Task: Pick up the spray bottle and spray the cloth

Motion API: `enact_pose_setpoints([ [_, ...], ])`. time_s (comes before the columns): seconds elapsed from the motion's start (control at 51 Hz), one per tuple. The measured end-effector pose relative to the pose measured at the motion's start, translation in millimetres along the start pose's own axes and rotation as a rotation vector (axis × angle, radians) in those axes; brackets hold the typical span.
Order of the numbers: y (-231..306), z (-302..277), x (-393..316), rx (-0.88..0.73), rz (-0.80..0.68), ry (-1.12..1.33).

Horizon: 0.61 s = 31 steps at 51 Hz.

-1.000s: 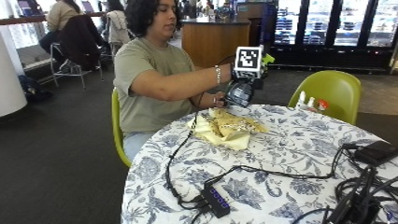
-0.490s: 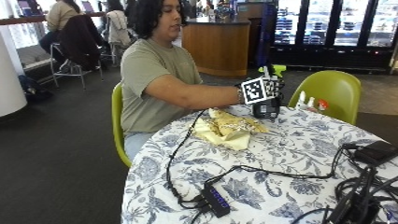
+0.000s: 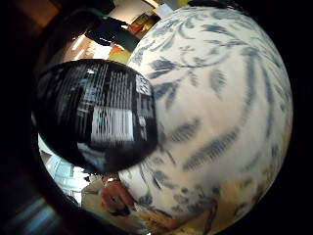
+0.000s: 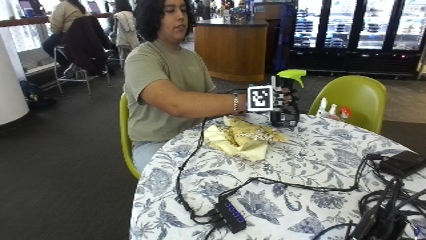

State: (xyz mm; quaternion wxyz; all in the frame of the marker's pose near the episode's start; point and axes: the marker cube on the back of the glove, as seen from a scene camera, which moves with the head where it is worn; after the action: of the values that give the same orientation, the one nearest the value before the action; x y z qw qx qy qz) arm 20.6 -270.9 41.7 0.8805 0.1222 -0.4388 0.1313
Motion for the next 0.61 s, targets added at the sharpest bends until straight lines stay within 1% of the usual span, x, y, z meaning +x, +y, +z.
enact_pose_setpoints([
  [0.039, 8.8, -6.7, 3.9, 0.054, 0.001, 0.076],
  [0.078, 21.7, -15.3, 7.3, 0.065, 0.007, 0.153],
  [0.177, 62.9, -37.5, 9.2, -0.012, 0.023, 0.327],
  [0.294, 103.0, -58.1, 3.1, -0.062, -0.007, 0.426],
  [0.471, 164.5, -79.4, -7.8, -0.128, -0.117, 0.556],
  [0.608, 201.4, -93.7, -13.3, -0.233, -0.192, 0.729],
])
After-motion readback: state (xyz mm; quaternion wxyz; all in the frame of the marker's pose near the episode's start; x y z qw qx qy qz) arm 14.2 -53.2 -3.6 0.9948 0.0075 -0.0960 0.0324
